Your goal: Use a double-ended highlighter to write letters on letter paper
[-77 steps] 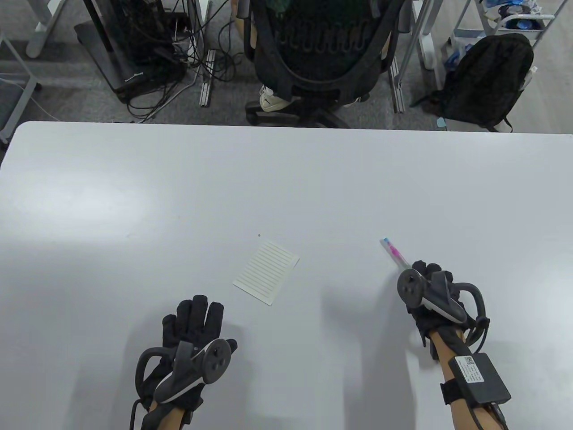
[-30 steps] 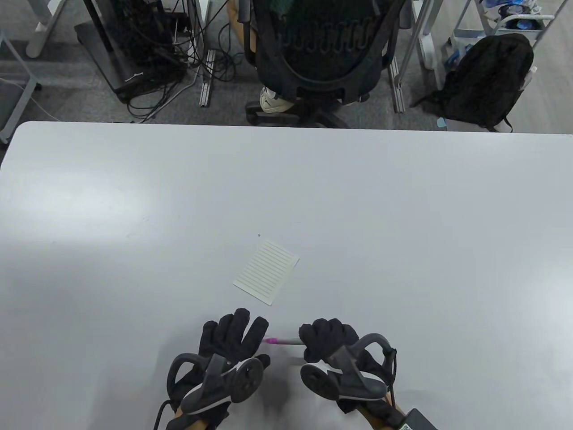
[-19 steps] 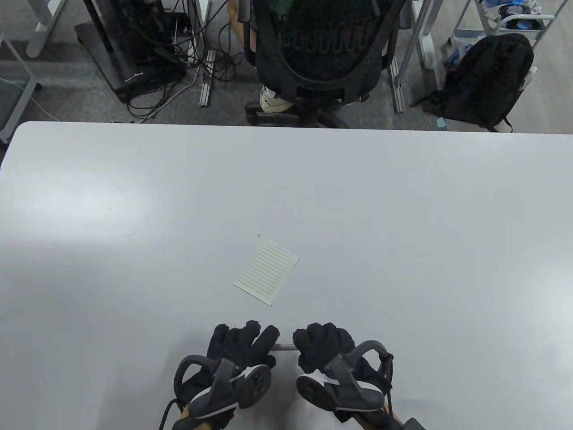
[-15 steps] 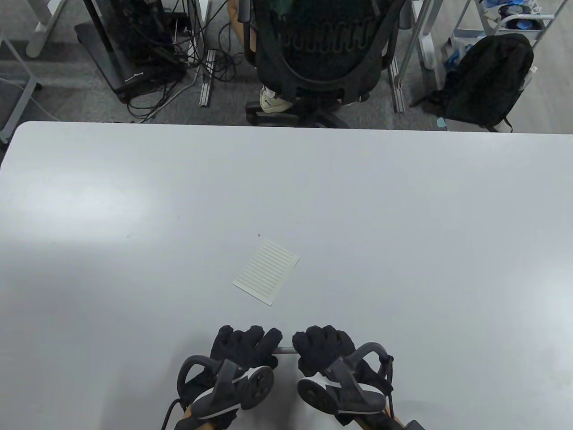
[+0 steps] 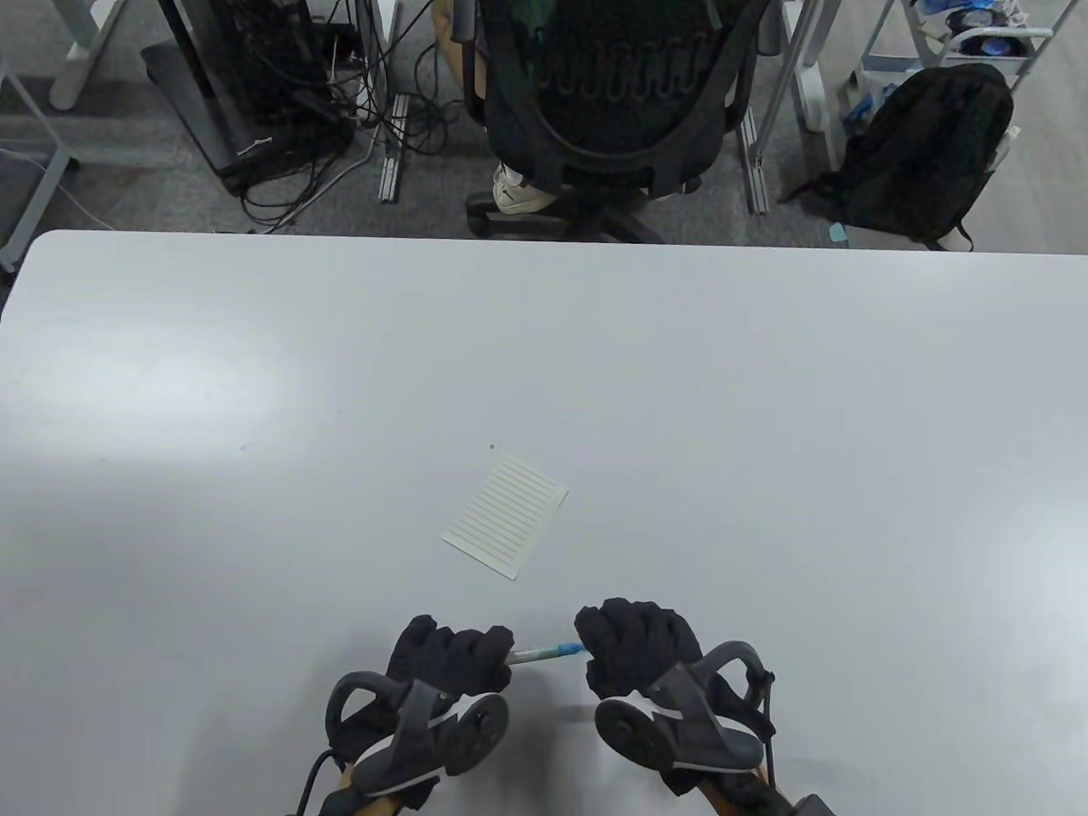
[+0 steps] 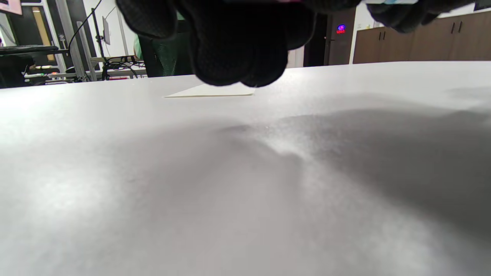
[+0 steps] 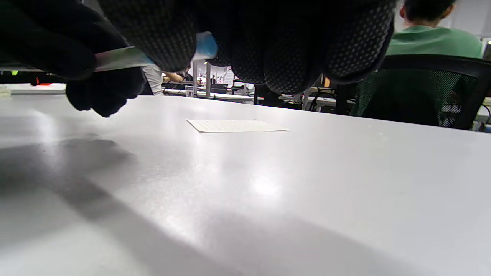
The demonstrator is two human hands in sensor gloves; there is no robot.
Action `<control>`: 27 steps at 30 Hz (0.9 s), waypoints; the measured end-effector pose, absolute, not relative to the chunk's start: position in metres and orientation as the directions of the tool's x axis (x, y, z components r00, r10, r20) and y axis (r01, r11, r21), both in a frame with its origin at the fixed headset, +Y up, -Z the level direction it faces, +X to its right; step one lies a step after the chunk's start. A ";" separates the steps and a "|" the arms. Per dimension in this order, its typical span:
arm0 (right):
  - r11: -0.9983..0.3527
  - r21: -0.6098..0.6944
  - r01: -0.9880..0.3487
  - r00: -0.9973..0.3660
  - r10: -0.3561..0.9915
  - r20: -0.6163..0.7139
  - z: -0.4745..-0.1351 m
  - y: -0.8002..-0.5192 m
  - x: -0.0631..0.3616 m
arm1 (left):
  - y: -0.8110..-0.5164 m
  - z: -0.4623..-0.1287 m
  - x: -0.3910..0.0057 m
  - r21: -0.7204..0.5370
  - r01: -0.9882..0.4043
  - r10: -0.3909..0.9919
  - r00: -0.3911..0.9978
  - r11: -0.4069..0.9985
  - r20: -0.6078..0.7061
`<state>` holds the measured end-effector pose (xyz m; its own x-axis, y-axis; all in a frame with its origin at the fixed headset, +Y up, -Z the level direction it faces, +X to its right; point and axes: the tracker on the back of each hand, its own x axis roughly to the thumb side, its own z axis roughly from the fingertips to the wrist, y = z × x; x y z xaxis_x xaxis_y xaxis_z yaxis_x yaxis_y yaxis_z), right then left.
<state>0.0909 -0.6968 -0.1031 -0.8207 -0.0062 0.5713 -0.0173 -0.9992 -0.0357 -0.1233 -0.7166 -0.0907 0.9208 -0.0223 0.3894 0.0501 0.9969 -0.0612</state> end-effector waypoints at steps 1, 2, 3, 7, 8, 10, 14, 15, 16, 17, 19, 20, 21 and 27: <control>-0.999 -0.028 -0.032 -0.823 0.011 0.567 -0.104 -0.698 0.093 | -0.716 -0.091 -0.125 -0.060 0.048 -0.021 0.921 0.997 0.388; -0.999 -0.025 -0.037 -0.824 0.016 0.567 -0.104 -0.698 0.094 | -0.716 -0.091 -0.125 -0.059 0.048 -0.021 0.920 0.997 0.391; -0.999 -0.026 -0.040 -0.822 0.019 0.569 -0.105 -0.699 0.094 | -0.717 -0.091 -0.125 -0.059 0.048 -0.022 0.919 0.997 0.393; -0.997 -0.016 -0.069 -0.812 0.047 0.582 -0.104 -0.700 0.090 | -0.716 -0.090 -0.123 -0.060 0.037 -0.009 0.912 0.998 0.411; -0.998 -0.014 -0.066 -0.809 0.045 0.586 -0.104 -0.700 0.089 | -0.716 -0.089 -0.123 -0.056 0.036 -0.010 0.911 0.998 0.413; -0.997 -0.028 -0.068 -0.800 0.038 0.599 -0.104 -0.701 0.087 | -0.715 -0.088 -0.122 -0.046 0.031 -0.009 0.909 0.998 0.417; -0.989 -0.029 -0.145 -0.789 0.098 0.607 -0.107 -0.702 0.092 | -0.715 -0.090 -0.126 -0.116 -0.030 0.077 0.901 0.993 0.427; -0.989 -0.022 -0.147 -0.784 0.103 0.612 -0.107 -0.701 0.092 | -0.715 -0.091 -0.126 -0.130 -0.042 0.094 0.899 0.991 0.428; -0.990 -0.023 -0.142 -0.783 0.098 0.615 -0.107 -0.701 0.093 | -0.714 -0.091 -0.126 -0.132 -0.034 0.089 0.897 0.991 0.434; -0.993 -0.016 -0.118 -0.779 0.083 0.622 -0.108 -0.701 0.092 | -0.713 -0.091 -0.124 -0.128 -0.020 0.075 0.892 0.992 0.446; -0.994 0.005 -0.113 -0.777 0.092 0.623 -0.111 -0.701 0.096 | -0.712 -0.091 -0.124 -0.099 -0.030 0.072 0.886 0.995 0.458; -0.991 0.033 -0.130 -0.774 0.122 0.622 -0.113 -0.700 0.098 | -0.711 -0.091 -0.124 -0.080 -0.036 0.069 0.885 0.996 0.461; -0.981 0.077 -0.176 -0.768 0.185 0.613 -0.115 -0.700 0.101 | -0.709 -0.091 -0.125 -0.060 -0.034 0.058 0.884 0.998 0.463; -0.968 0.125 -0.217 -0.765 0.248 0.594 -0.123 -0.698 0.112 | -0.705 -0.091 -0.117 0.009 -0.010 0.005 0.892 1.000 0.453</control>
